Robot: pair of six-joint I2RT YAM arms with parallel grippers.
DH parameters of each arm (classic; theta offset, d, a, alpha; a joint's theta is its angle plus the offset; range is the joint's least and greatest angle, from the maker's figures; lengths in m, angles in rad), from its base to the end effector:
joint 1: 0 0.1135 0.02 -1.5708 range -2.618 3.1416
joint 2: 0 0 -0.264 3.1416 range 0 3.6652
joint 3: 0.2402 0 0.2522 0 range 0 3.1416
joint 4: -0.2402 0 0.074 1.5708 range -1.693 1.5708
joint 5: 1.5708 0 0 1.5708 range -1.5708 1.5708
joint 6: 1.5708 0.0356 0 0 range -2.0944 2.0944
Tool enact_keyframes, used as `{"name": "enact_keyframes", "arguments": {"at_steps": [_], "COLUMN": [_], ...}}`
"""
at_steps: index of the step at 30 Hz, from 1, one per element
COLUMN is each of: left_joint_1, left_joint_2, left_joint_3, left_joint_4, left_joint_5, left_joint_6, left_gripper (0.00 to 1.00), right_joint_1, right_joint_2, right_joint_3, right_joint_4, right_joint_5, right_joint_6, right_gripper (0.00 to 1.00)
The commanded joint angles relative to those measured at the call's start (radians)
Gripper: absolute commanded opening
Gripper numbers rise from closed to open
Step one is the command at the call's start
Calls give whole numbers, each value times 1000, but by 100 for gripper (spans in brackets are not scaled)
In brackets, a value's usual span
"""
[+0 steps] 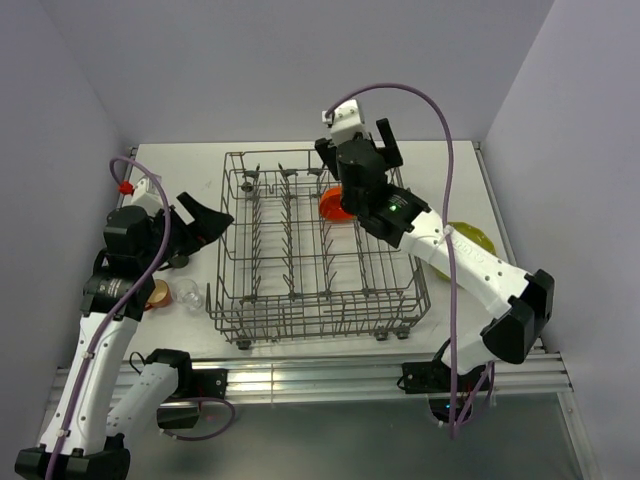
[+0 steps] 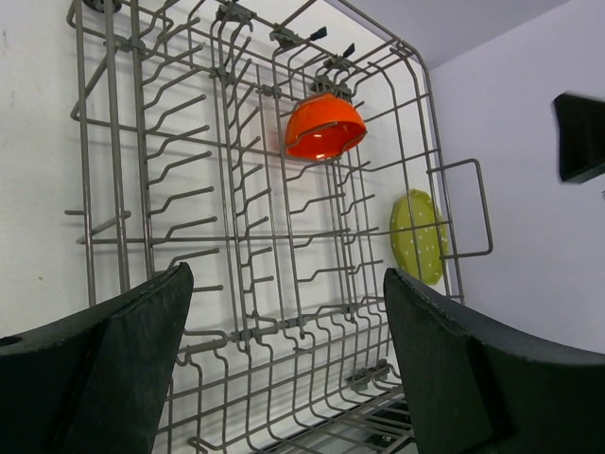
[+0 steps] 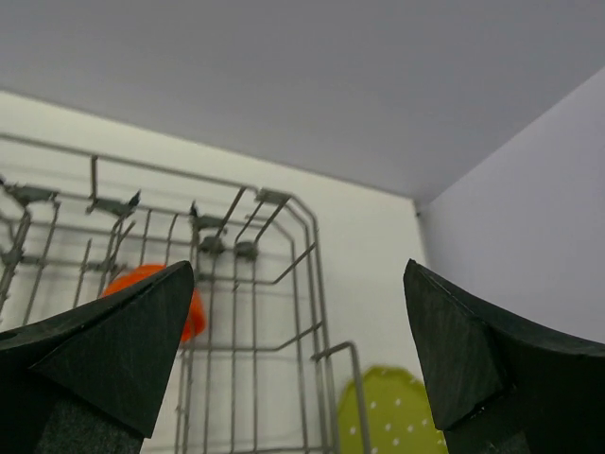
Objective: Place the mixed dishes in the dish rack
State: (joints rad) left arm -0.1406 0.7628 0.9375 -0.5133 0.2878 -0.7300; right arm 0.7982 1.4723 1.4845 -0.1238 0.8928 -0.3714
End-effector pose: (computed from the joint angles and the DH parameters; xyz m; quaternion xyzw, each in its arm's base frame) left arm 0.1589 -0.0327 0.3617 -0.1553 0.7970 -0.3473 0.4692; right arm 0.2530 0.2198 0.4285 -0.1312 0.7195 -0.1872 0.6558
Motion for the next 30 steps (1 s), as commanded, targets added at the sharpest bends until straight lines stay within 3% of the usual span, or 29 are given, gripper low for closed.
{"name": "enact_keyframes", "arguments": {"at_steps": [1,4,7,10,15,21,30], "left_joint_1": [6,4,4,4,4,4,4], "left_joint_2": [-20,-36,-42,-48,-77,-140,-140], "left_joint_3": [52,55,55,50,50,43,44], "left_joint_4": [-8,-24,-40,-39,-54,-53,-63], "left_joint_5": [25,1,-36,-45,-71,-65,5], "left_joint_6": [-32,-48,-88,-105,-129,-152,-163], "left_gripper": [89,88,84,79,82,86,87], "right_joint_1": [7,10,10,1,1,-1,-16], "right_joint_2": [-65,-165,-242,-338,-392,-541,-644], "right_joint_3": [-35,-81,-166,-152,-89,-136,-116], "right_joint_4": [-237,-252,-197,-252,-413,-435,-646], "right_joint_5": [-53,-97,-40,-70,-75,-112,93], "right_joint_6": [258,344,451,581,696,758,951], "right_gripper": [100,100,100,100,100,100,100]}}
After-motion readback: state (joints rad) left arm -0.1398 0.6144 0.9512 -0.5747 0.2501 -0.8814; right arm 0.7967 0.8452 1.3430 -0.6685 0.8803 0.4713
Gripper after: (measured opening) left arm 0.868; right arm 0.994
